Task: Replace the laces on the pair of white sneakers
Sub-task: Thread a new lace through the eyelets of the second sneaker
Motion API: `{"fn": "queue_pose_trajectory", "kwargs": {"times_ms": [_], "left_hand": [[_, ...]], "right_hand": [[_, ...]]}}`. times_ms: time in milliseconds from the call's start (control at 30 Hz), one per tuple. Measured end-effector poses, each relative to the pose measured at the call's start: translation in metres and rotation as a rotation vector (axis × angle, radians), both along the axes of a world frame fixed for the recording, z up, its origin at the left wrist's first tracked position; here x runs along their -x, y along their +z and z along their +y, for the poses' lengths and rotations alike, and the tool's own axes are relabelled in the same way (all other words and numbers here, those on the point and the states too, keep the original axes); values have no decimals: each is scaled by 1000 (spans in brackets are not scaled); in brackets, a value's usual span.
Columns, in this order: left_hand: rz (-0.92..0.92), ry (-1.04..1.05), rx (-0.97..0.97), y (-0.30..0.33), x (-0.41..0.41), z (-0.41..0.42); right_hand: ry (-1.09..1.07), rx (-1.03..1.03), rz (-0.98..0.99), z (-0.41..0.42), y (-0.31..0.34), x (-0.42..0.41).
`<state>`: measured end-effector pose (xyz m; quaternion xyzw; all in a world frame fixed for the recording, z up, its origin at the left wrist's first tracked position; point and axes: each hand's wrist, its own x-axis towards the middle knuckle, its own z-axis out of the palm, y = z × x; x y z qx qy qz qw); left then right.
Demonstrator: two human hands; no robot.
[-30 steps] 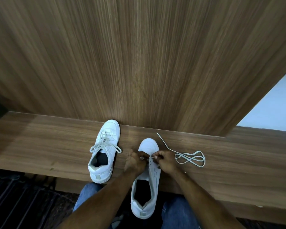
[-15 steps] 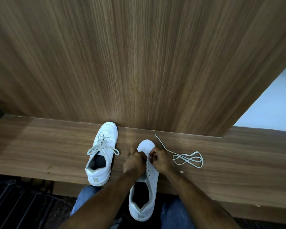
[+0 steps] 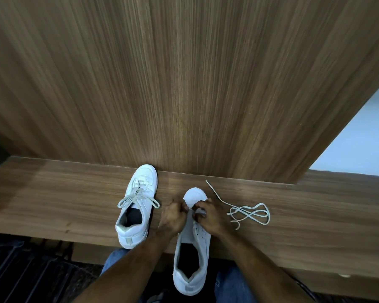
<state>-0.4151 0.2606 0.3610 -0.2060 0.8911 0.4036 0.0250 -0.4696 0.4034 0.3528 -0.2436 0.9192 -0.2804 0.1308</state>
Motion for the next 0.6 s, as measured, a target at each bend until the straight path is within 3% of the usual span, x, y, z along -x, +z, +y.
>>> {"fn": "queue_pose_trajectory", "kwargs": {"times_ms": [100,333,600], "left_hand": [[13,101,-133,0,-2,-3],[-8,81,-289,-9,-14,-4],[-50,-20,-74,-6,-8,-16]], "right_hand": [[10,-33,28,-4,3,1],[-62,-5,12,-16,2,-2],[-39,-30,71,-9,4,-3]]}}
